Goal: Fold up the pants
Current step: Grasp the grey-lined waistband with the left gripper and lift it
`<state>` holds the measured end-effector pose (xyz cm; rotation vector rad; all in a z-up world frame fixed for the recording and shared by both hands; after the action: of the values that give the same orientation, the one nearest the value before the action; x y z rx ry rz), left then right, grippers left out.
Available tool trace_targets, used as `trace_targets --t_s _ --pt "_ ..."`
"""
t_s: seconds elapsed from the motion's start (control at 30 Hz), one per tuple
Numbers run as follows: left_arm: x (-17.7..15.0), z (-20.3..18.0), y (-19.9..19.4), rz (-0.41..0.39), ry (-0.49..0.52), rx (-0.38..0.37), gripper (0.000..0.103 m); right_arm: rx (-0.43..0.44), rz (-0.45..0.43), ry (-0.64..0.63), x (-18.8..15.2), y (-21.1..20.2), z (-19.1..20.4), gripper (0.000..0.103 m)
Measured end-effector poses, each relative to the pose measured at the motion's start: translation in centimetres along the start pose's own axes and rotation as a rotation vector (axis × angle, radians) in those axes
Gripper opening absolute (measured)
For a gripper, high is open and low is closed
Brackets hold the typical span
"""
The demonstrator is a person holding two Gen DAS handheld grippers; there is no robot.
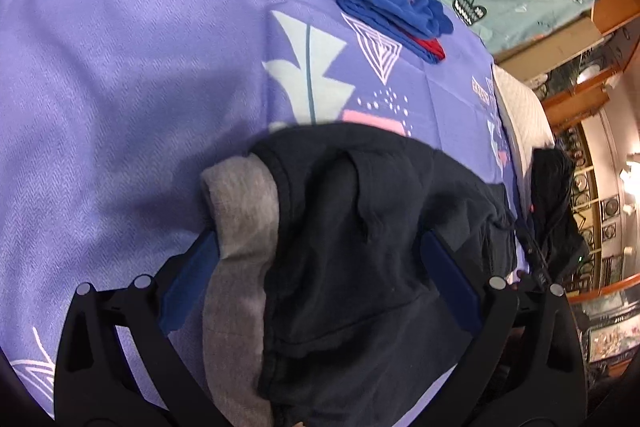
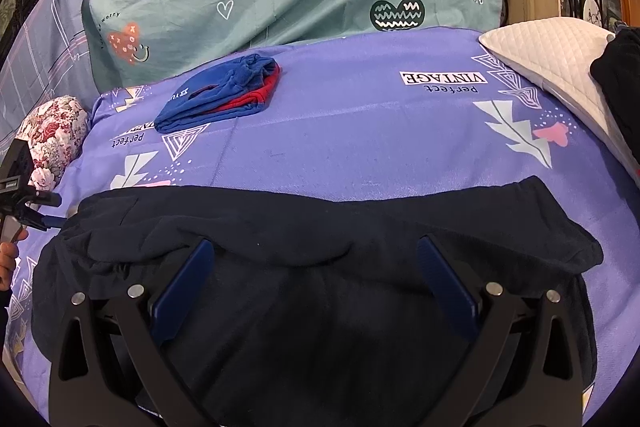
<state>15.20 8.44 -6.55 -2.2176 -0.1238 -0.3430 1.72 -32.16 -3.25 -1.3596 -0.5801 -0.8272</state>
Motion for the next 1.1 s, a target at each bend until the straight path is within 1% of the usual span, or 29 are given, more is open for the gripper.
trace_targets --t_s 0.1,0.17,0.23,0.27,0.3,0.33,0.43,0.47,0.5,0.57,0.6,0.67,0.7,0.73,0.77,0.8,0.83,0.87,0.9,0.93,0.97,1.0,1.03,1.07,1.1 --pt "-0.4 -0.8 0.4 0.004 0.043 -0.023 0.101 -0.001 0.004 0.001 0.0 0.1 -0.1 0.102" --pt "-0.2 -1.1 0.1 -0.017 0.069 -0.032 0.101 0.001 0.008 0.006 0.0 0.2 -0.2 0.102" --pt "0.6 -0.9 0.0 -0.05 0.053 -0.05 0.101 0.012 0.017 0.012 -0.1 0.4 -0.2 0.102" --pt "1.3 -1.0 0.2 -0.057 0.039 -0.077 0.101 0.015 0.02 0.013 -0.1 0.4 -0.2 0.102" --pt "1.9 -1.2 0.6 -0.054 0.033 -0.098 0.101 0.015 0.022 0.011 -0.1 0.5 -0.1 0.102" --pt "2.1 -1.4 0.9 -0.048 0.036 -0.1 0.101 0.018 0.023 0.007 -0.1 0.5 0.0 0.102" --pt "2.4 -2.1 3.0 0.0 0.063 -0.053 0.101 0.021 0.016 0.001 0.0 0.4 0.1 0.102" --pt "2.3 -2.2 3.5 0.002 0.077 -0.016 0.101 0.021 0.011 0.005 0.0 0.3 0.0 0.102" --pt "2.2 -2.2 3.7 -0.006 0.088 0.014 0.1 0.02 0.009 0.007 0.1 0.3 0.0 0.102" --pt "2.3 -2.4 3.8 -0.037 0.097 0.072 0.093 0.017 0.016 0.01 0.0 0.4 -0.1 0.102" --pt "2.2 -2.3 3.9 -0.042 0.095 0.096 0.085 0.014 0.02 0.008 0.1 0.5 -0.1 0.102" --pt "2.4 -2.3 3.3 -0.073 0.083 0.131 0.059 0.006 0.007 0.011 0.3 0.1 -0.4 0.102" --pt "2.5 -2.2 2.9 -0.093 0.07 0.141 0.024 -0.001 -0.017 0.024 0.6 -0.4 -0.8 0.102" --pt "2.7 -2.0 2.3 -0.128 0.044 0.139 0.01 -0.006 -0.035 0.038 0.9 -0.9 -1.2 0.102" --pt "2.6 -2.1 2.0 -0.147 0.036 0.134 0.011 -0.012 -0.059 0.065 1.3 -1.6 -2.0 0.102" --pt "2.7 -2.1 1.7 -0.163 0.04 0.145 0.012 -0.023 -0.076 0.091 1.7 -2.2 -2.9 0.102" --pt "2.6 -2.1 1.8 -0.165 0.043 0.154 0.031 -0.049 -0.09 0.123 2.1 -2.8 -4.4 0.102" --pt "2.6 -2.1 2.4 -0.145 0.04 0.125 0.044 -0.071 -0.094 0.14 2.3 -3.1 -5.4 0.102" --pt "2.6 -2.1 2.7 -0.14 0.038 0.104 0.068 -0.097 -0.094 0.154 2.6 -3.5 -6.8 0.102" --pt "2.6 -2.1 2.9 -0.145 0.041 0.102 0.067 -0.131 -0.094 0.165 2.8 -3.7 -8.4 0.102" --pt "2.8 -2.2 3.4 -0.141 0.051 0.108 0.067 -0.192 -0.089 0.182 3.1 -3.9 -10.7 0.102" --pt "2.9 -2.2 3.6 -0.141 0.056 0.12 0.061 -0.246 -0.072 0.199 3.2 -4.0 -12.9 0.102" --pt "3.0 -2.3 3.8 -0.143 0.059 0.133 0.046 -0.285 -0.05 0.208 3.2 -3.9 -14.4 0.102" --pt "3.2 -2.2 4.0 -0.139 0.06 0.149 0.037 -0.335 -0.02 0.229 3.1 -3.8 -16.9 0.102" --pt "3.3 -2.1 3.9 -0.137 0.06 0.155 0.015 -0.366 0.007 0.252 2.9 -3.6 -18.9 0.102"
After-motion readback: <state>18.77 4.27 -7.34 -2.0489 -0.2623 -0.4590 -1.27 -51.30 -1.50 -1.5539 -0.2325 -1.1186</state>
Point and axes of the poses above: each gripper's, at about its wrist camera, not at the fingertips, and y roughly the way its jaws point, z to its left, x to its top, the point moved 6 cm from there along y, roughly the way its jaws point, and after that the axes turned 3 degrees about -x, right-handed, at the moved point
